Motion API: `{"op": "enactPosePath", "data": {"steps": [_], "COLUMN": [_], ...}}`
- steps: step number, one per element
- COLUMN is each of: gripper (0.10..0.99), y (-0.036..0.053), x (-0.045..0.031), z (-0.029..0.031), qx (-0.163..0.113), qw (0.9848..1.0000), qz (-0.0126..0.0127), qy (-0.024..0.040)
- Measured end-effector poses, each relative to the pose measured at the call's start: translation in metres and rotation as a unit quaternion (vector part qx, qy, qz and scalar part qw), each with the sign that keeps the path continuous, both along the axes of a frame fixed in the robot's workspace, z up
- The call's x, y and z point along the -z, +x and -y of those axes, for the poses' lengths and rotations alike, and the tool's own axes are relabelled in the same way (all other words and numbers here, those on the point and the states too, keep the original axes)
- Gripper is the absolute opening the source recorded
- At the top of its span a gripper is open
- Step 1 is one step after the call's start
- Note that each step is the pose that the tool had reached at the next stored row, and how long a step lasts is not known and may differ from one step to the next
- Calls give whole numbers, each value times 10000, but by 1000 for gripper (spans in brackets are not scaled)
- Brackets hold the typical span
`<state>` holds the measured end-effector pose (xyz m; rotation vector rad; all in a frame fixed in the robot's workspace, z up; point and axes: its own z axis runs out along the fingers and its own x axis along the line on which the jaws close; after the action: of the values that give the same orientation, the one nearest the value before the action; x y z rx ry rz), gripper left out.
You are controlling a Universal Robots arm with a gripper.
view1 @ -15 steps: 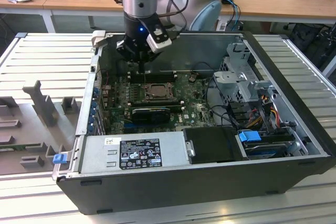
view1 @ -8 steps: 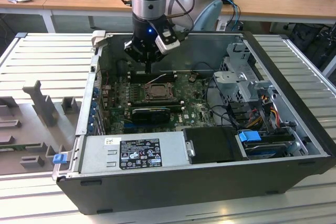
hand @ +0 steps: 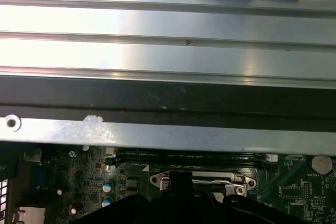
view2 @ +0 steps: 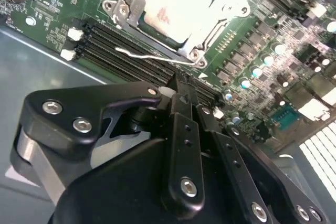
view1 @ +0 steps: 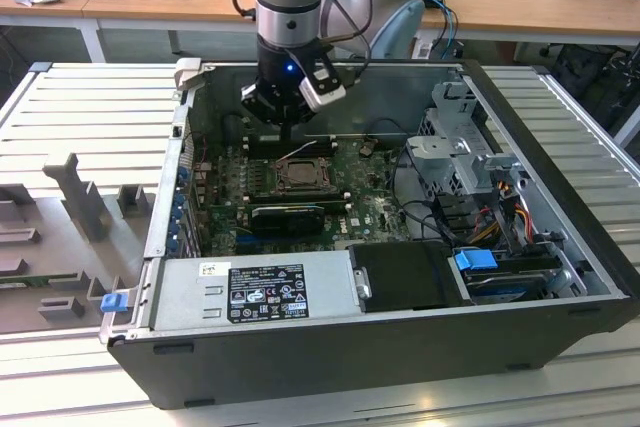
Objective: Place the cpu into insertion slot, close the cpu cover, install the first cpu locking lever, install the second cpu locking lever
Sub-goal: 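Install the first cpu locking lever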
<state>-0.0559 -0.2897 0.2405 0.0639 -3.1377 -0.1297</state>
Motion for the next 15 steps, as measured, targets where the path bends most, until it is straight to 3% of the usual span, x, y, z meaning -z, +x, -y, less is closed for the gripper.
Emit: {"op": "enactPosePath", "data": {"steps": [2, 11, 15], "gripper": [106, 106, 106], "y": [16, 109, 170], "x": [9, 117, 131], "z": [-1, -3, -6], "qx": [-23, -152, -173], "qw": [10000, 9999, 9998], "qz": [2, 12, 11], "qy": [74, 70, 69]}}
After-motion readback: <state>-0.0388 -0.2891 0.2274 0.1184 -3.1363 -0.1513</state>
